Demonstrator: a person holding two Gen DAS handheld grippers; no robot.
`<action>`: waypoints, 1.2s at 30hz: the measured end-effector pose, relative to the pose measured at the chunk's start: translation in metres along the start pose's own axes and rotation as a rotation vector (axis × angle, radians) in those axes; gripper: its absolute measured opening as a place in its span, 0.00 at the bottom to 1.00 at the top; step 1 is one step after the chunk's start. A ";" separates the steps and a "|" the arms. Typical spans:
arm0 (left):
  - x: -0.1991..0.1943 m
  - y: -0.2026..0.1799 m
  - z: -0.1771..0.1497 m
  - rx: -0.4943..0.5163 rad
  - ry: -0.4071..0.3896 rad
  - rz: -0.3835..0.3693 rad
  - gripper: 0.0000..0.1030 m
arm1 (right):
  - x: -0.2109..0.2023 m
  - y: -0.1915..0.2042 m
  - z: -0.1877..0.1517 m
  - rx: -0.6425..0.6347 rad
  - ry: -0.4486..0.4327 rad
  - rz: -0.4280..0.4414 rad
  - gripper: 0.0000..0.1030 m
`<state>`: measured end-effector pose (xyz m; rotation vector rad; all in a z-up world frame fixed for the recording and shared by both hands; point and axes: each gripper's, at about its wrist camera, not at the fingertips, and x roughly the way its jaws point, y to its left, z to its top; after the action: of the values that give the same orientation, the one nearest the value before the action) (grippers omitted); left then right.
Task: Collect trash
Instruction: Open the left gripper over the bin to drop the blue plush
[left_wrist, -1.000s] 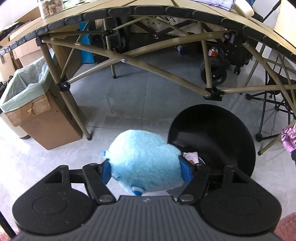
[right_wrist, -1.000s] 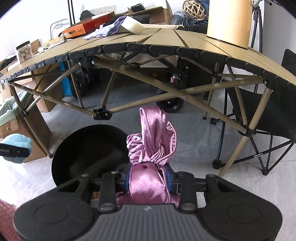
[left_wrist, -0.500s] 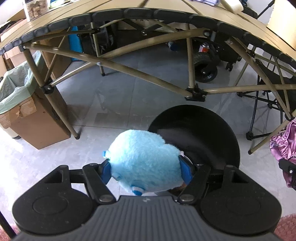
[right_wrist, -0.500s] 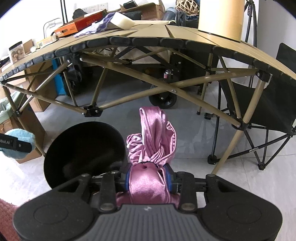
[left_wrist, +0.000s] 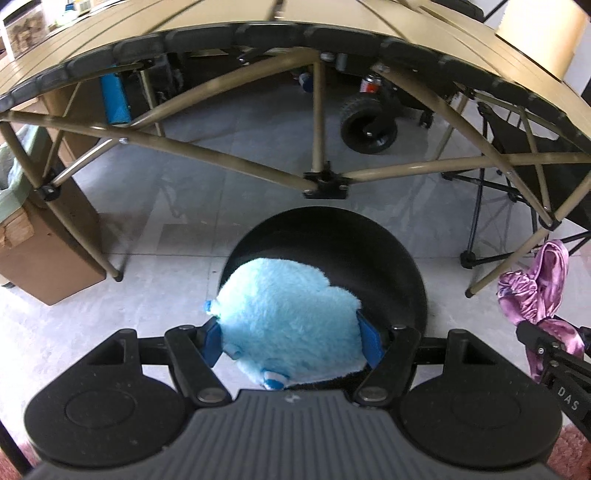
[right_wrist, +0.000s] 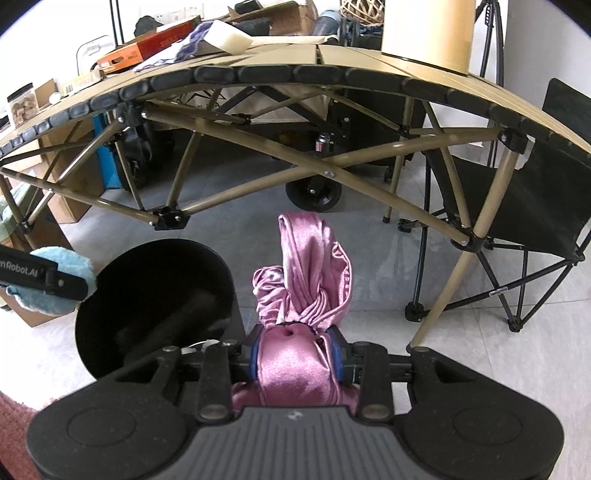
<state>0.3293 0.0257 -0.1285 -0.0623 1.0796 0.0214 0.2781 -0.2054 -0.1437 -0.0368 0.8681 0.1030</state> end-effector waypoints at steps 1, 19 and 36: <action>0.001 -0.003 0.000 0.003 0.003 -0.002 0.69 | 0.001 -0.001 0.000 0.004 0.002 -0.004 0.33; 0.024 -0.039 0.004 0.020 0.071 -0.008 0.69 | 0.003 -0.019 -0.006 0.036 0.003 -0.039 0.33; 0.029 -0.036 0.006 -0.039 0.108 0.012 1.00 | 0.002 -0.019 -0.006 0.037 0.002 -0.036 0.33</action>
<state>0.3498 -0.0104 -0.1502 -0.0927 1.1876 0.0503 0.2770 -0.2250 -0.1494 -0.0177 0.8712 0.0528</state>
